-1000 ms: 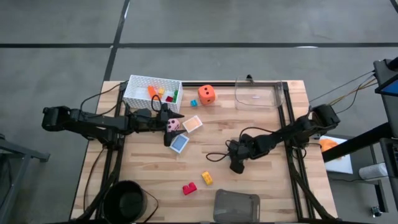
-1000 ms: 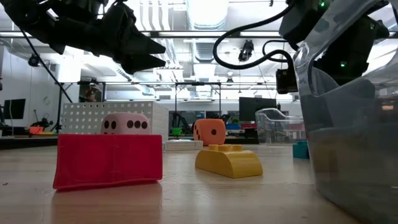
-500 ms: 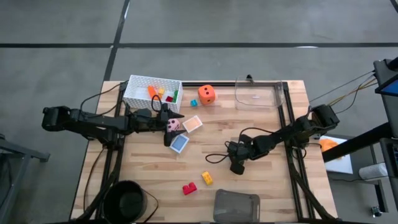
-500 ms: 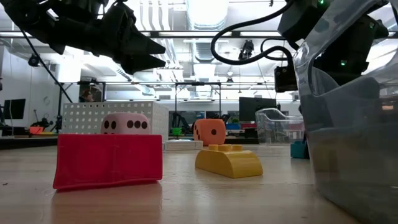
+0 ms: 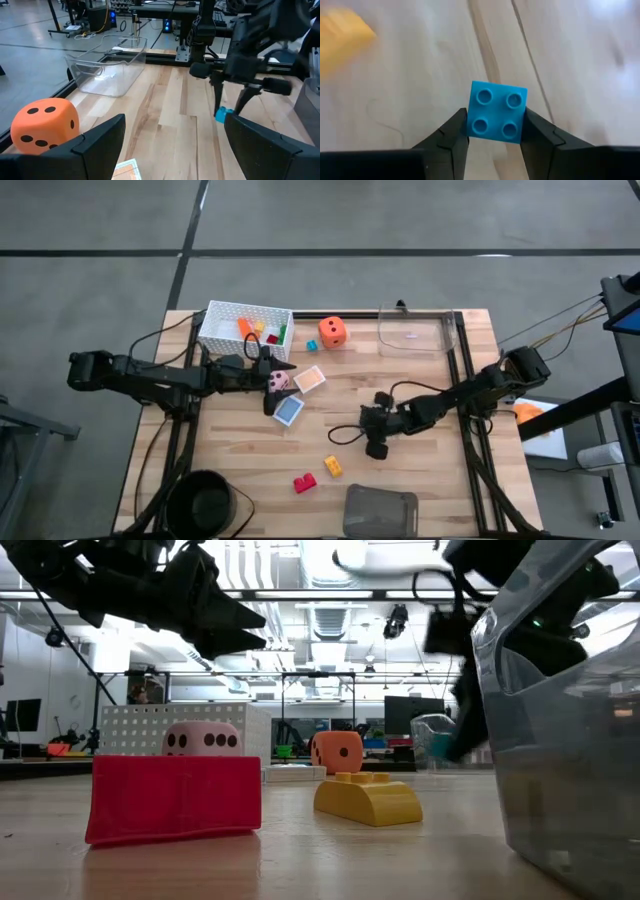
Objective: Pick & Place Toys
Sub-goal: Put the bottom small blue game piece into the white bin
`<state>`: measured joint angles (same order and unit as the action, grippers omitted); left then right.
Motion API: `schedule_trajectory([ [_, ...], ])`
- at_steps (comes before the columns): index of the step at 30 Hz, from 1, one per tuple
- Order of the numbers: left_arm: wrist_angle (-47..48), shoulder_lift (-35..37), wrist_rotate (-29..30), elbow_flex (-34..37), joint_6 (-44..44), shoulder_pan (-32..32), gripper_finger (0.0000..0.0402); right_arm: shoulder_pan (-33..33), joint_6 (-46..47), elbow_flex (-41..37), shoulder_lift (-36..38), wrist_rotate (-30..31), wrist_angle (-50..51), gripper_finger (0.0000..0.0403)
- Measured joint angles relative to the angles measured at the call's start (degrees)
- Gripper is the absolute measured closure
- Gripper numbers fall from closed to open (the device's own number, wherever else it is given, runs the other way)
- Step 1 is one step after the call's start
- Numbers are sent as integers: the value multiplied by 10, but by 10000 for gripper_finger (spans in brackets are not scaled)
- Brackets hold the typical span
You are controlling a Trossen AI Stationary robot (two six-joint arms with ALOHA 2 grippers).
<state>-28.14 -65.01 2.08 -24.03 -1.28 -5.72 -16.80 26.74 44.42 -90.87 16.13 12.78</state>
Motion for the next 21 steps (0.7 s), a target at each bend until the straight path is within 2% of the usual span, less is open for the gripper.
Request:
schedule_trajectory([
  [5,2,0,-2,0,-8,0,60,1,-120,0,-6,29,-143,270],
  [10,0,0,-4,0,-65,0,60,11,-212,0,-16,130,-239,270],
  [15,-22,0,-6,0,-126,0,60,31,-272,0,-24,226,-261,270],
  [21,-48,-16,-12,-5,-194,0,60,68,-312,0,-41,255,-266,270],
])
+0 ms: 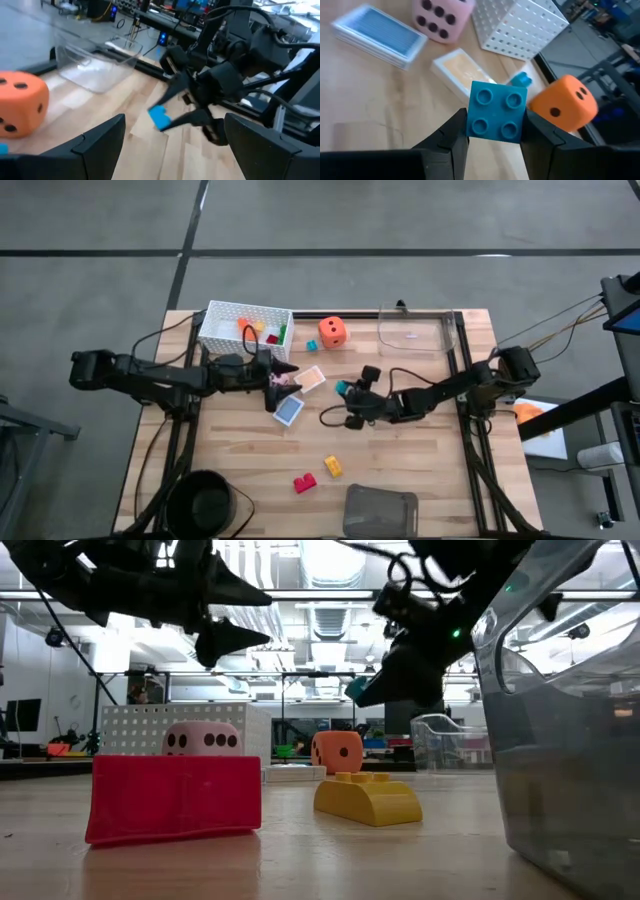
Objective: Pick & Place Toys
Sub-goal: Put the bottom small blue game piece into the white bin
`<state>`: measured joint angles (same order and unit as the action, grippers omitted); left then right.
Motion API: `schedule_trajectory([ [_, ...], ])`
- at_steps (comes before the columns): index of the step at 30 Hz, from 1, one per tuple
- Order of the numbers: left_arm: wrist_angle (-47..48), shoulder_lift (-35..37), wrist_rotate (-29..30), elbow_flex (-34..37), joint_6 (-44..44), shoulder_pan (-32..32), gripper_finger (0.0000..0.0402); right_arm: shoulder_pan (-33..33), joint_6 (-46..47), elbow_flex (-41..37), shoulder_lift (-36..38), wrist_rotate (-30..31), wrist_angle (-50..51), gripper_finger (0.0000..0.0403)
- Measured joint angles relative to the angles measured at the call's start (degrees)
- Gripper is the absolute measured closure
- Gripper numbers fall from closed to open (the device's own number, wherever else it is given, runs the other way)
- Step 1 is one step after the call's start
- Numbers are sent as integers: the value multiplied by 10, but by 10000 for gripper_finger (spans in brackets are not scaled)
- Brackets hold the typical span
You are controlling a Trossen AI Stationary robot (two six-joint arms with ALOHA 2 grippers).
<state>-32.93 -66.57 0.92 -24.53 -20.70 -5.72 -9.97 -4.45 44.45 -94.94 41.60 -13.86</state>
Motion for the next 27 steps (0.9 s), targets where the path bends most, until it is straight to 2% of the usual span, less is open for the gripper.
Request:
schedule_trajectory([
  [6,-1,-82,-31,-44,-32,0,60,24,-46,0,-16,0,-31,270],
  [15,-1,-211,-96,-124,-35,0,60,26,-82,0,-22,-1,-54,270],
  [23,-2,-278,-95,-169,-39,0,60,25,-93,0,-15,-11,-68,270],
  [27,-3,-291,-54,-176,-52,0,60,26,-93,0,-15,-19,-66,270],
])
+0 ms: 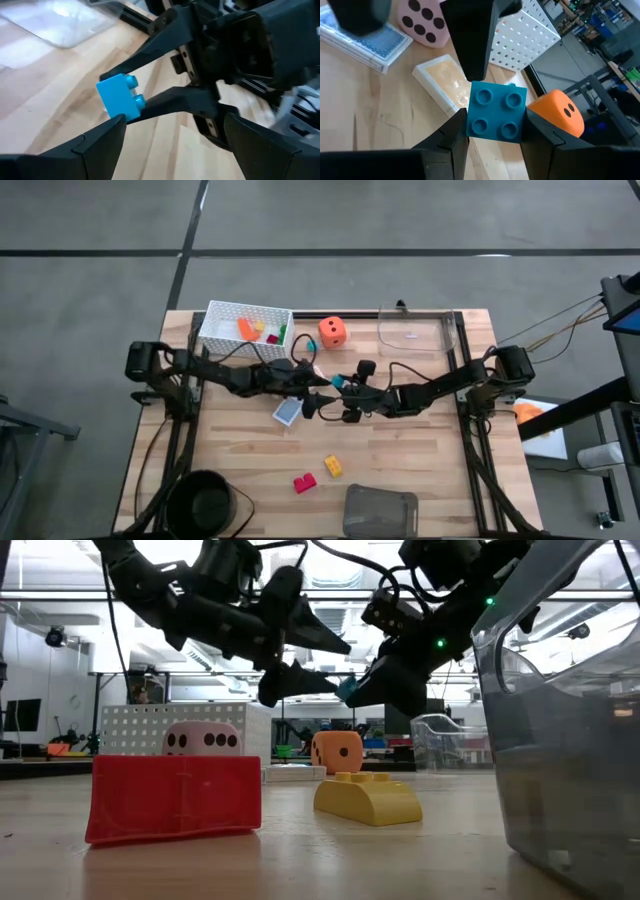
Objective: Pick & Place Toys
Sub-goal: Put the bottom small blue game piece into the white bin
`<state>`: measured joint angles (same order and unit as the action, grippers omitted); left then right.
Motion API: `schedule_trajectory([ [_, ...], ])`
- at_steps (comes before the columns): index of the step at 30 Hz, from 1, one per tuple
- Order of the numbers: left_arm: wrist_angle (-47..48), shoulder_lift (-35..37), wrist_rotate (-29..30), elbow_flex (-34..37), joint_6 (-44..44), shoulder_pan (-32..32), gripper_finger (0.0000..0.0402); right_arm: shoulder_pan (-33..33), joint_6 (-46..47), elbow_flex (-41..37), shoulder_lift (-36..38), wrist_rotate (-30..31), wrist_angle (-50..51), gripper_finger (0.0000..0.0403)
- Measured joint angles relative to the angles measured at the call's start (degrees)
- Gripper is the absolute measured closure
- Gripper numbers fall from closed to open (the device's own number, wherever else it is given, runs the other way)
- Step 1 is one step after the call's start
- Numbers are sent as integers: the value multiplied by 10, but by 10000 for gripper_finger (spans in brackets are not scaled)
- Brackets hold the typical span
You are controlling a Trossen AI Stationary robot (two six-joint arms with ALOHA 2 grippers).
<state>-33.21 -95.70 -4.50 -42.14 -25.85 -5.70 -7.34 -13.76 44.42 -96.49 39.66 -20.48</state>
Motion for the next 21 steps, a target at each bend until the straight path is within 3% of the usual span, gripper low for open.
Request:
schedule_trajectory([
  [8,25,0,62,2,-1,-2,60,-3,0,1,0,-18,-7,270],
  [21,13,-1,60,1,-13,-3,60,-2,0,1,-1,-20,-16,270],
])
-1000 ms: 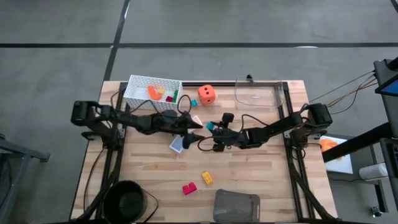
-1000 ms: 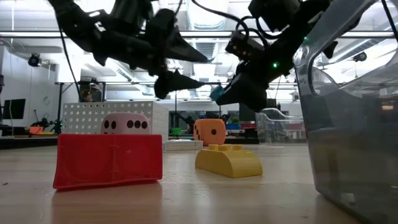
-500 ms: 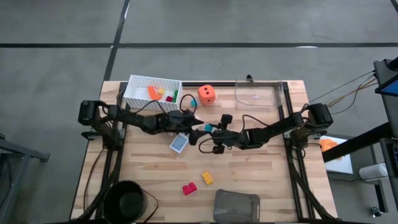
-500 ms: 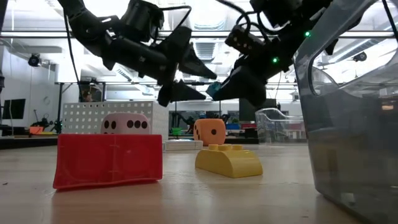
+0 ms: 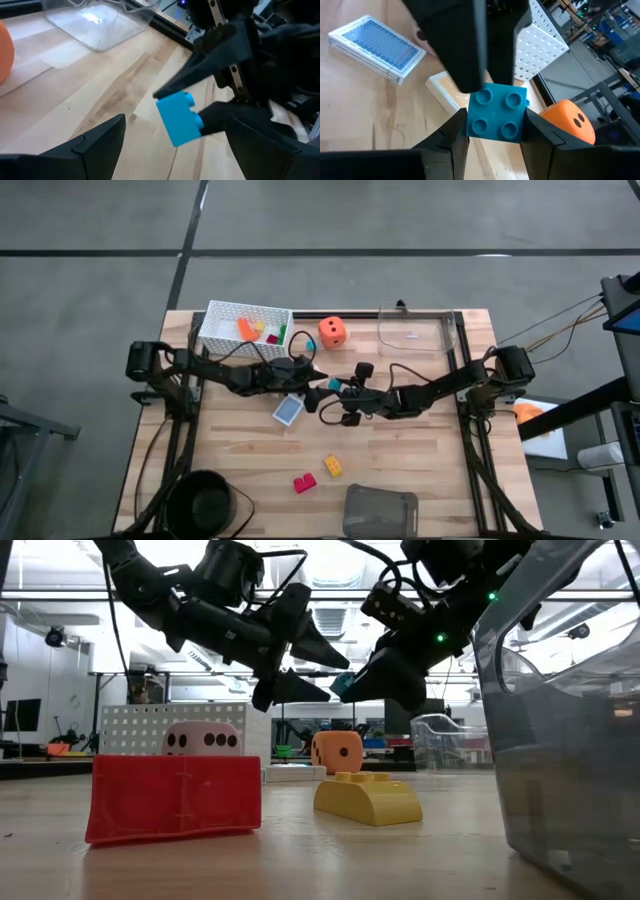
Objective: Pick & Place Toys
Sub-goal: Put the bottom small blue game piece into the white bin
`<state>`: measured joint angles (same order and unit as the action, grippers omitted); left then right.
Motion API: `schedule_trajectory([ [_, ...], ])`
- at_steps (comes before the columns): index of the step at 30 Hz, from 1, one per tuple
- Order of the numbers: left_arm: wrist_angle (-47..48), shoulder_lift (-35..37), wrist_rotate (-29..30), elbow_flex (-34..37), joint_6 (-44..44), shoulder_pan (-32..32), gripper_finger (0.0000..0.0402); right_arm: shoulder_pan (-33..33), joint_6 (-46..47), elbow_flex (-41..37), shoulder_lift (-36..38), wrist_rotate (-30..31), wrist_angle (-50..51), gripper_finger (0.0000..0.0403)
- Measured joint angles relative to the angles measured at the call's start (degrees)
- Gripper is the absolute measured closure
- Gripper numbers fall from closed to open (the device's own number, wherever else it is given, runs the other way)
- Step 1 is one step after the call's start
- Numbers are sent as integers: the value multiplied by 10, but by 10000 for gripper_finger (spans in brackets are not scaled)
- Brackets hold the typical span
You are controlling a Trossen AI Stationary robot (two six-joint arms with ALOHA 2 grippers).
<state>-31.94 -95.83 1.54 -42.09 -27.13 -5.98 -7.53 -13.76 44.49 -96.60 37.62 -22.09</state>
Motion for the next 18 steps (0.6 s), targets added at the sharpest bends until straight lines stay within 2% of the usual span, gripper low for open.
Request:
schedule_trajectory([
  [7,0,0,-8,0,-16,0,72,0,0,0,0,-2,-2,270],
  [18,-26,0,-13,0,-14,0,169,0,-12,13,0,-2,2,270],
])
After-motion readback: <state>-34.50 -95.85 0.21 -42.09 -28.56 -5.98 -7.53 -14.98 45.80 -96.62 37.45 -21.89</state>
